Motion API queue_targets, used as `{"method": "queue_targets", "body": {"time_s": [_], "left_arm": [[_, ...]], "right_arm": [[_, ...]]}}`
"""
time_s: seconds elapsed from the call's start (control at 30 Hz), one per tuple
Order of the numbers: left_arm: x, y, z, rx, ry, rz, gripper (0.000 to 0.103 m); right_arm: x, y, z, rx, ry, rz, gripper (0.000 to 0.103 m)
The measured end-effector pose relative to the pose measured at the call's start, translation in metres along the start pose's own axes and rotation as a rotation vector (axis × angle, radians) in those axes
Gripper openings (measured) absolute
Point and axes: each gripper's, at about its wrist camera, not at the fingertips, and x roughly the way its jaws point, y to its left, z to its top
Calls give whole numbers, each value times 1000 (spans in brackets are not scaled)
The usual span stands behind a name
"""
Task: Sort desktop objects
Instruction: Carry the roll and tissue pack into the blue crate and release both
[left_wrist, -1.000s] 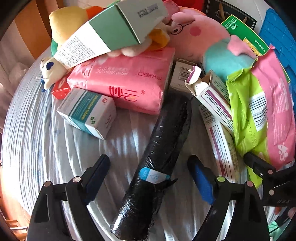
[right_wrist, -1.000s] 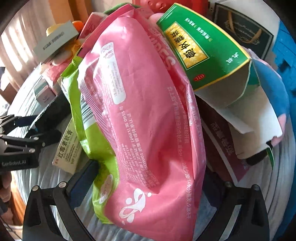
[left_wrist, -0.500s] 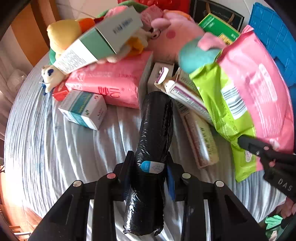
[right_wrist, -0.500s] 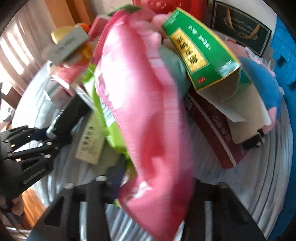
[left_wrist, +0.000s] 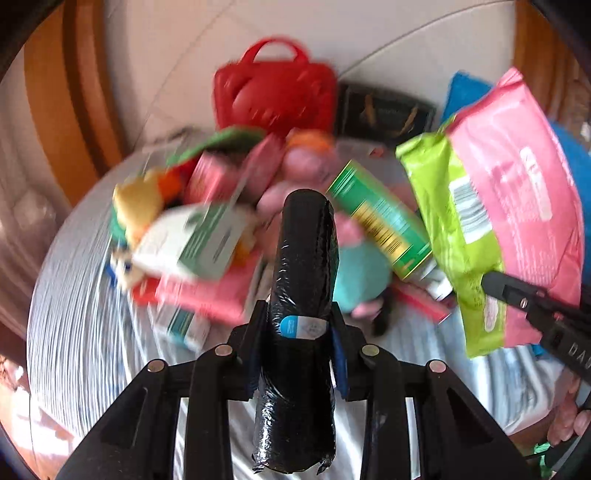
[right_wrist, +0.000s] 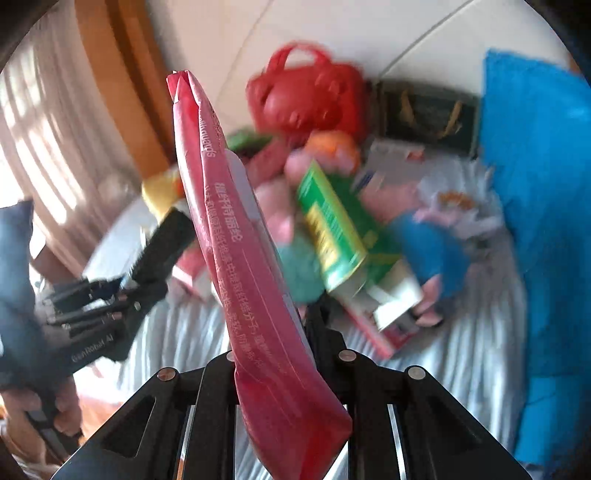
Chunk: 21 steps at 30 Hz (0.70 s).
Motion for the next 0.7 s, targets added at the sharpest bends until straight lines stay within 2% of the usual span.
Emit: {"method": "queue_targets", "body": {"time_s": [0.1,0.2,0.4,0.57,0.7], "left_arm": [[-11,-30,39,43,-82,-54,30],[-37,-62,58,89,-154,-121,30],[-94,-159,114,181,-282,-264,30],[-128,-245,144,239,-338,-362,30],[-138,-321,152,290,-306,-436,30]], "right_arm": [[-40,-9,28,26,-123,-31,17],[-87,-18,56,40,-248,-78,17],[-188,-65,75,107,-430,-226,17],[-242,-124,82,162,-480,-422,17],[-270,-182,71,245,-450,-510,17]]}}
